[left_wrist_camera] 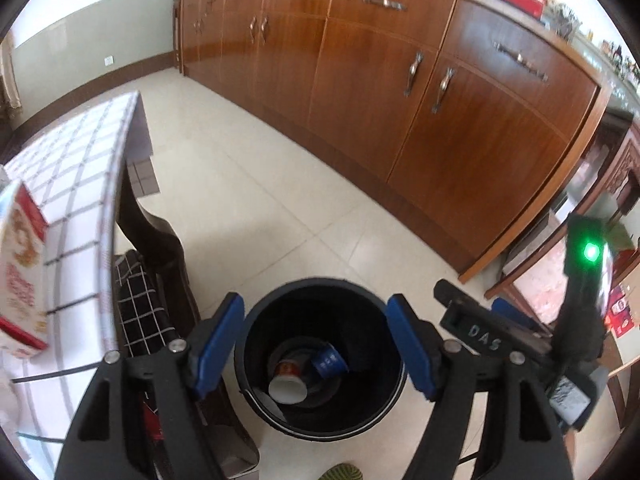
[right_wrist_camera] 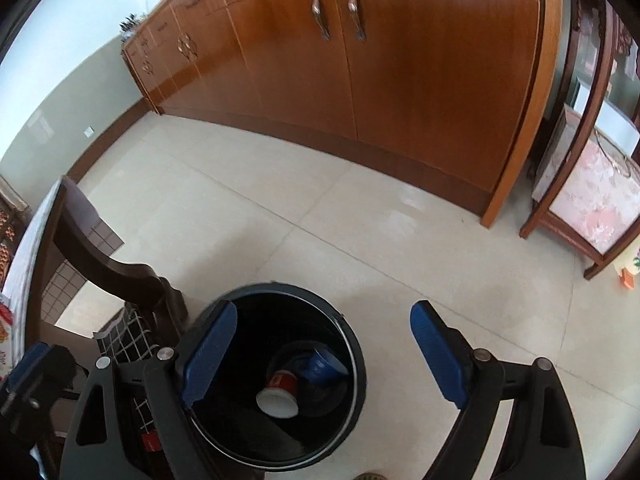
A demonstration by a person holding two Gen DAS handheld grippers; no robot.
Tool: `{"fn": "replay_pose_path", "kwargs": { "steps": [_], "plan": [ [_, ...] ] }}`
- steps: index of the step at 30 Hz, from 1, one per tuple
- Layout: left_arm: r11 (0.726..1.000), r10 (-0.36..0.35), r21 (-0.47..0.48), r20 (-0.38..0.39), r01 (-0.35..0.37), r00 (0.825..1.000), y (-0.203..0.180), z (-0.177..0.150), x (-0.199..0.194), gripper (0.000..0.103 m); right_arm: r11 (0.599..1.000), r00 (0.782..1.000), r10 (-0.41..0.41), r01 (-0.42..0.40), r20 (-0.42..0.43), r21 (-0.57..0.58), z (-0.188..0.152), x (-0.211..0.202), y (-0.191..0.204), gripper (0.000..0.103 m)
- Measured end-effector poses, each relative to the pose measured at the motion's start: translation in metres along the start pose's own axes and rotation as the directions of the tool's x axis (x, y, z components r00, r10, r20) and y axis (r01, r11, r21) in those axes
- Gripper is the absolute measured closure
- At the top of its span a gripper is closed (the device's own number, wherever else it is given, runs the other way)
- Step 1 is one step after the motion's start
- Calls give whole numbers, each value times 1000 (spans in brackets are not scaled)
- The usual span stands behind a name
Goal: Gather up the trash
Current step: 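Move both open tools back toward the table items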
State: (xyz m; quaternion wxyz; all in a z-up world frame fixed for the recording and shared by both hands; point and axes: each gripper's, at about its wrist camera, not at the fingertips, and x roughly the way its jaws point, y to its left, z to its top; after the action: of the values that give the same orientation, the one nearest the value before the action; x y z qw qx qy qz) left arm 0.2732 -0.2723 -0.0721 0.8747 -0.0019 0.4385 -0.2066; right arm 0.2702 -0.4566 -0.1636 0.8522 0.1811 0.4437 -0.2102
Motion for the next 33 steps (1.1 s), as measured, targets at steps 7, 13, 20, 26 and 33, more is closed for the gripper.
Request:
{"fn": "replay_pose_path", "kwargs": {
  "steps": [7,13,20,26,33],
  "plan": [
    [1000,11,-1,80,-11,997,17,-4,-52,28,994,991,96,-90,96,-59,-3,-38,26,13],
    [996,90,-34,140,-86,986,52,-21,-89,28,977,971,179,-158,156,-140,-12,-67,58,13],
    [973,211,-128,166,-191,963,108,-39,-117,28,935,943,291,-244,162,-256,-28,-91,109,13],
    [942,308,-194,188,-273,932,147,-55,-140,28,899,918,369,-312,148,-306,-38,-105,151,13],
    [908,382,-261,186,-329,905,184,-71,-156,28,854,891,438,-371,117,-365,-50,-115,197,13]
  ]
}}
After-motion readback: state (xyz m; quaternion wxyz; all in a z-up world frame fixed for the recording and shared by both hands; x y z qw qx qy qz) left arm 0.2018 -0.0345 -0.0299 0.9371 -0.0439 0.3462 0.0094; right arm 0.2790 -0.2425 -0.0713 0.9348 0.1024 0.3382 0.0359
